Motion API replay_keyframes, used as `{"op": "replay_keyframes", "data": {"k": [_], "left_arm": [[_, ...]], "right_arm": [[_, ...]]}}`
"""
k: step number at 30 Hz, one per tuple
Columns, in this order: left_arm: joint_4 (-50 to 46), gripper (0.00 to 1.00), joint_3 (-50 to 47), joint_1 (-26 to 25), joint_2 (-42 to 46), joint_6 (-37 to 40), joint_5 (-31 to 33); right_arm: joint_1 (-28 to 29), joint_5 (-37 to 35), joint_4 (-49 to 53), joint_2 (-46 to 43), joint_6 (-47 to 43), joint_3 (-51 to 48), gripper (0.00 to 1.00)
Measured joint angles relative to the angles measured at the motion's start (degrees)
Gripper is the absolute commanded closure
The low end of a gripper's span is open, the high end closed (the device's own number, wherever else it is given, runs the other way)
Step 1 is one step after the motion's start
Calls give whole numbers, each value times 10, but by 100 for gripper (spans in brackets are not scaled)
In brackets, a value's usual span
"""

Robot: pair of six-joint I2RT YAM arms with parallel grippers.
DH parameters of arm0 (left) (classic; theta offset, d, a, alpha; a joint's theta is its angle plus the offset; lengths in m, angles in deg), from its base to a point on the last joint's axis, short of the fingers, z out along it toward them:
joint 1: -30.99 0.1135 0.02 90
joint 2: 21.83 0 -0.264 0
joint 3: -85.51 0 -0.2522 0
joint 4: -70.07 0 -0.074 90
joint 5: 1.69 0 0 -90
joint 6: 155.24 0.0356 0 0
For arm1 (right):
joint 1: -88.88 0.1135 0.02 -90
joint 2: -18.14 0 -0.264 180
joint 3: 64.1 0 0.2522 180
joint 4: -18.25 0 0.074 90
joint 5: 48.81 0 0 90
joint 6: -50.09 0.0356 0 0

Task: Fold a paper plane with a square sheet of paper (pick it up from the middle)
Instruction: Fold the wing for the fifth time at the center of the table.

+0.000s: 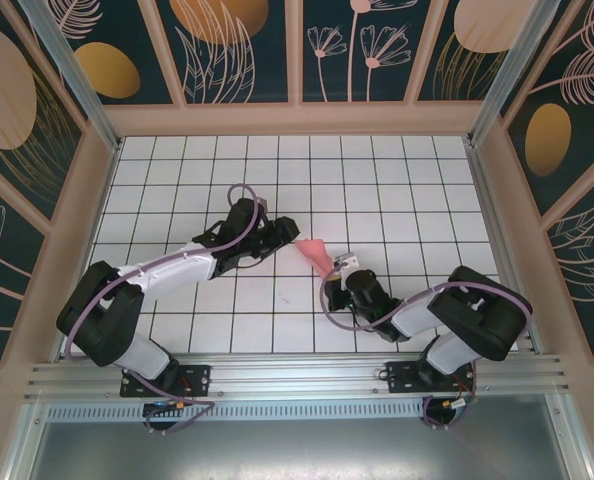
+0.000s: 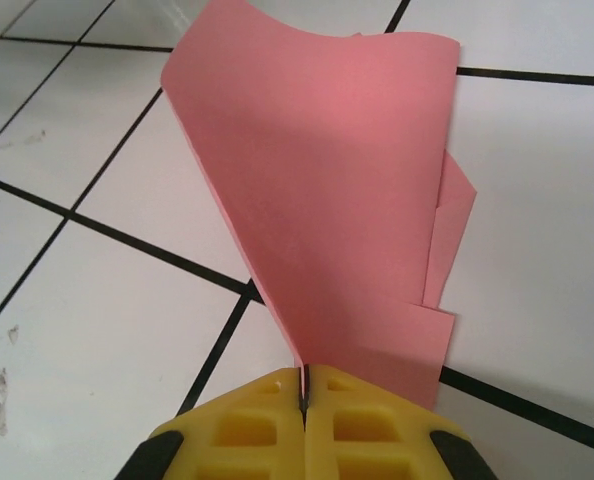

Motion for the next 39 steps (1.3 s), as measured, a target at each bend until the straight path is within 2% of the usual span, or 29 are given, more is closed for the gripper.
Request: {"op": "replay_keyframes", "data": {"k": [5, 11, 17, 28, 39], "left_arm": [[14, 43, -16, 0, -7, 0, -13], [43, 55, -19, -2, -29, 0, -42], [70, 59, -18, -16, -58, 0, -67], [81, 59, 45, -51, -162, 0, -111], [87, 59, 100, -52, -220, 2, -125]], "right_arm": [[-29, 51, -34, -8, 48, -19, 100], [-59, 99, -48, -2, 95, -22, 100], [-91, 147, -66, 30, 141, -20, 100], [-94, 155, -84, 42, 170, -20, 100], [-94, 158, -71, 42, 167, -12, 98]]}}
